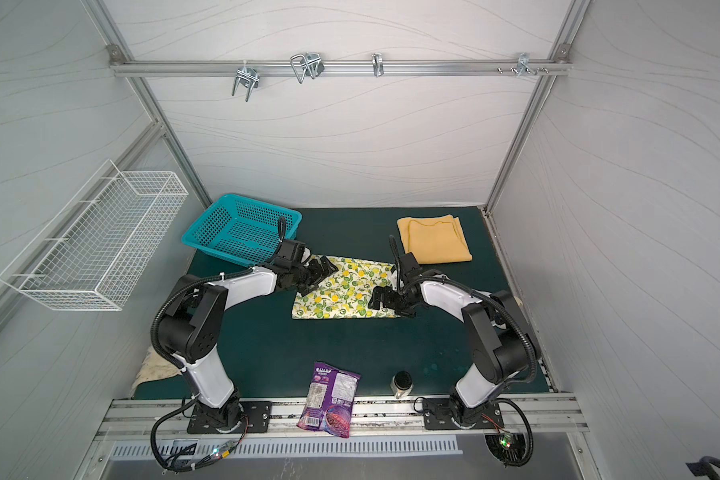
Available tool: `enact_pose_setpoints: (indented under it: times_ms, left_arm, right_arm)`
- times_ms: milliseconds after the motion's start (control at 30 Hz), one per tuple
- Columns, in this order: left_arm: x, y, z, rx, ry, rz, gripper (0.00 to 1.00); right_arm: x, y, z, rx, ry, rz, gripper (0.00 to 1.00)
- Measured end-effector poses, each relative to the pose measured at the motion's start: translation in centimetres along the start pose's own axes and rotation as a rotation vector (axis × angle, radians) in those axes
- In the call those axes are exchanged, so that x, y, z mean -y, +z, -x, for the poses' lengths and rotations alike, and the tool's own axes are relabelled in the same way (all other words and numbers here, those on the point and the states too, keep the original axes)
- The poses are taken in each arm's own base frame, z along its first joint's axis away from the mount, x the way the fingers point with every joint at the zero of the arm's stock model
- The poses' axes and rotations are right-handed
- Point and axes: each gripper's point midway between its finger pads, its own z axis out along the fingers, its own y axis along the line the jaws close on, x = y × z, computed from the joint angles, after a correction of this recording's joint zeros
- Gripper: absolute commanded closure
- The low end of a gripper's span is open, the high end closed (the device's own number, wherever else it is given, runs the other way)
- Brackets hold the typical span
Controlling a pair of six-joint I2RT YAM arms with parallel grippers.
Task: Fold and stack the skirts
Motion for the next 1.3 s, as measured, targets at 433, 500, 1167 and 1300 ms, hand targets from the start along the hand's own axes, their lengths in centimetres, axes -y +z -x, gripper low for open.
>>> enact_pose_setpoints:
  times_ms: [433, 500, 1167, 1300]
  left_arm:
    - [-0.5, 0.6, 2.7, -0.006, -0.030, -0.021, 0.01]
    - [-0.5, 0.7, 2.7, -0.010, -0.026, -0.017, 0.01]
    - [1.0, -2.2, 1.8, -0.019, 0.002, -0.049, 0.01]
    - [3.3, -5.1, 1.3, 0.008, 0.039, -0.116, 0.01]
  right_arm:
    - [0.3, -0.6, -0.2, 0.030, 0.006, 0.015, 0.01]
    - [0.3, -1.1, -0.2, 0.039, 0.006, 0.009, 0.01]
    - [5.1, -2.8, 6.3, 0.124, 0.028, -0.174, 0.04]
    - [6.2, -1.9, 6.5, 0.100, 0.052, -0.178, 0.06]
